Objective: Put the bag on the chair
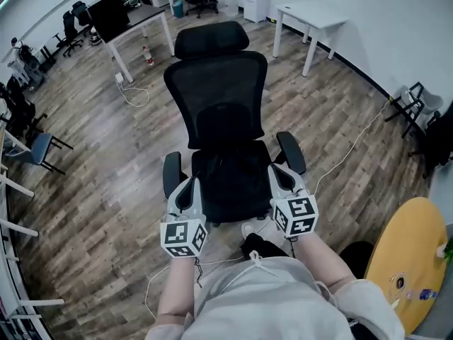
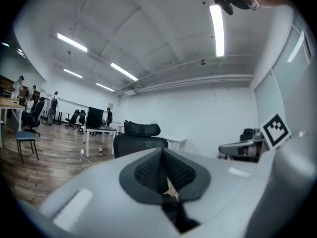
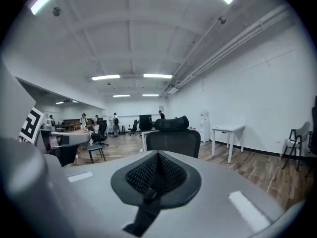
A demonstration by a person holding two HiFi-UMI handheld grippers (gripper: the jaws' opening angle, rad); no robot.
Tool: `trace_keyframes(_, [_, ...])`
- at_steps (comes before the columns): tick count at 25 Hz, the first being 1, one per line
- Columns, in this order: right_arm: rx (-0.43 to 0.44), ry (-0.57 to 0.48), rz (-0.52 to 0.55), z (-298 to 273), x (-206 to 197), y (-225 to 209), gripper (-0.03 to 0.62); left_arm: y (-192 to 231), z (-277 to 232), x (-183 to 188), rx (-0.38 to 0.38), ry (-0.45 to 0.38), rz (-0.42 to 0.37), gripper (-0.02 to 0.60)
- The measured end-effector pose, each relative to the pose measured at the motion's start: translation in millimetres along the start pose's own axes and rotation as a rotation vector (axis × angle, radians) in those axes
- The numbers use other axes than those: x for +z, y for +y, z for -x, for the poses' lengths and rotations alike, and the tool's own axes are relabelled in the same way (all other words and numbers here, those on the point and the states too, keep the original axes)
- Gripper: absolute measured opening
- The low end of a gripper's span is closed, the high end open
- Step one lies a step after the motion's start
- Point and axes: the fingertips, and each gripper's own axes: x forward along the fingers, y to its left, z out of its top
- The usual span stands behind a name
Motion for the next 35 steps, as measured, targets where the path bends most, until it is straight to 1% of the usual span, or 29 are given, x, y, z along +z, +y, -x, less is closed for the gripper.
trace_keyframes(4, [0.005, -0.068, -0.003, 33, 35, 11, -0.002, -8, 30, 27, 0.006, -0.03, -0.017, 0.006])
trace_keyframes(8, [0.022, -0.103, -0.012, 56, 45, 28, -0.002, -11, 58, 38, 0.006, -0.051, -0.02, 0.006])
trace_keyframes(14, [0.038, -0.092, -0.024, 78, 33, 45, -0.002, -17, 81, 40, 0.01, -0.061, -0.004, 0.006])
trace_keyframes(18, [0.043, -0.072, -0.027, 87, 25, 48, -0.002, -30, 87, 38, -0.006, -0.047, -0.018, 0.006])
trace_keyframes(23, [0.049, -0.06, -0.026, 85, 18, 58, -0.002, -33, 94, 35, -0.022, -0.033, -0.029, 0.006])
trace_keyframes(26, [0.059, -0.064, -0.003, 87, 17, 63, -0.002, -36, 98, 34, -0.016, -0.029, -0.031, 0.006])
trace_keyframes(30, [0.079, -0.057, 0.01, 84, 13, 77, -0.002, -29, 104, 35, -0.008, -0.034, -0.028, 0.006])
trace_keyframes(35, [0.094, -0.035, -0.016, 83, 4, 70, -0.002, -39, 101, 32, 0.0, -0.024, -0.028, 0.006])
